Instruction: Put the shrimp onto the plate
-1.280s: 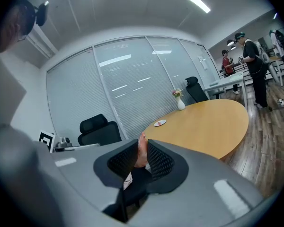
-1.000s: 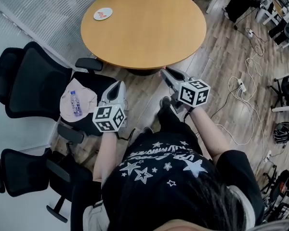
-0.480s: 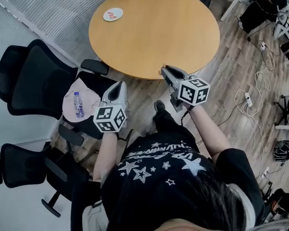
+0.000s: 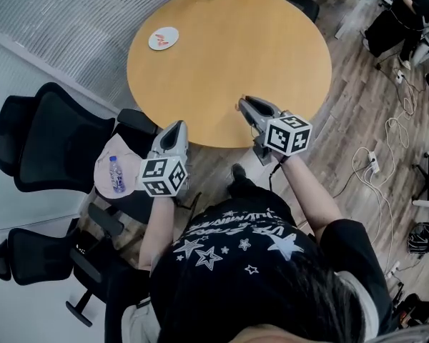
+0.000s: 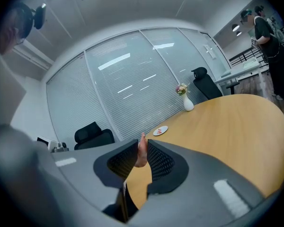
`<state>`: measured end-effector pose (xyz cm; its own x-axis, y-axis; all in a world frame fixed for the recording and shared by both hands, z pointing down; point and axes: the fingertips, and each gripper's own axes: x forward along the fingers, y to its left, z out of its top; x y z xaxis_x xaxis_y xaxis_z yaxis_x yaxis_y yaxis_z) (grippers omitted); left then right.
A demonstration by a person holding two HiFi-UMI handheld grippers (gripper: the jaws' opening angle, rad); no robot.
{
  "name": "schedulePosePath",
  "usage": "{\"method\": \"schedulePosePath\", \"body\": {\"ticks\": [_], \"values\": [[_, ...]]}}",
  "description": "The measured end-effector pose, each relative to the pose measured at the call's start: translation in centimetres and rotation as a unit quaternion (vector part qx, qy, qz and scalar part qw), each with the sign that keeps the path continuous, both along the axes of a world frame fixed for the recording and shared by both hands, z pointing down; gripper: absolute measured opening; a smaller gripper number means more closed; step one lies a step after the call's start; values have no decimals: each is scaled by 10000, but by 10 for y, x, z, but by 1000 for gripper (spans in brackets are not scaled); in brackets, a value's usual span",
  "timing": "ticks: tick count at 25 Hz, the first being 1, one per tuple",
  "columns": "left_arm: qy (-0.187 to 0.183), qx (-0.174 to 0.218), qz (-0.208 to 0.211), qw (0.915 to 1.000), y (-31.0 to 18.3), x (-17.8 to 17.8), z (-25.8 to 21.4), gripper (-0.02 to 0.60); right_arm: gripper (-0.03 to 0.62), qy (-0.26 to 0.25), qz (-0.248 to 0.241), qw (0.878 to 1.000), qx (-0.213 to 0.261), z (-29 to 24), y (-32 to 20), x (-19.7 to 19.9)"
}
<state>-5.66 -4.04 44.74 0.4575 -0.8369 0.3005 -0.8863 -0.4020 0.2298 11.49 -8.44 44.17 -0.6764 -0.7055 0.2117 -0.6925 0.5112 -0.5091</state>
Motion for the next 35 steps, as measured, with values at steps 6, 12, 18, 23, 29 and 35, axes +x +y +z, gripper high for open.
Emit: {"method": "schedulePosePath", "body": {"ticks": [6,12,18,23,29,35], "values": [[-127,-44,-15,9999,-37,22,-1,2,63,-100,-4,9999,-106,5,-44,25],[-288,-40,-267,9992,-70,21,-6,2,63,-273,-197,9994,-91,5,-87,27],[-338,3,-527,9980,-102,22,-6,2,63,-419,-384,9984,-35,4,-130,25],[-399,-142,-754,9963,-106,15,-1,2,63,-458,-702,9963,-195,11,-147,6],[-349,-200,-1072,9934,-109,-17,0,2,63,-319,-928,9950,-172,8,-169,-23],[-195,-239,-986,9946,-137,-42,15,2,63,-244,-671,9974,-93,1,-197,-34]]}}
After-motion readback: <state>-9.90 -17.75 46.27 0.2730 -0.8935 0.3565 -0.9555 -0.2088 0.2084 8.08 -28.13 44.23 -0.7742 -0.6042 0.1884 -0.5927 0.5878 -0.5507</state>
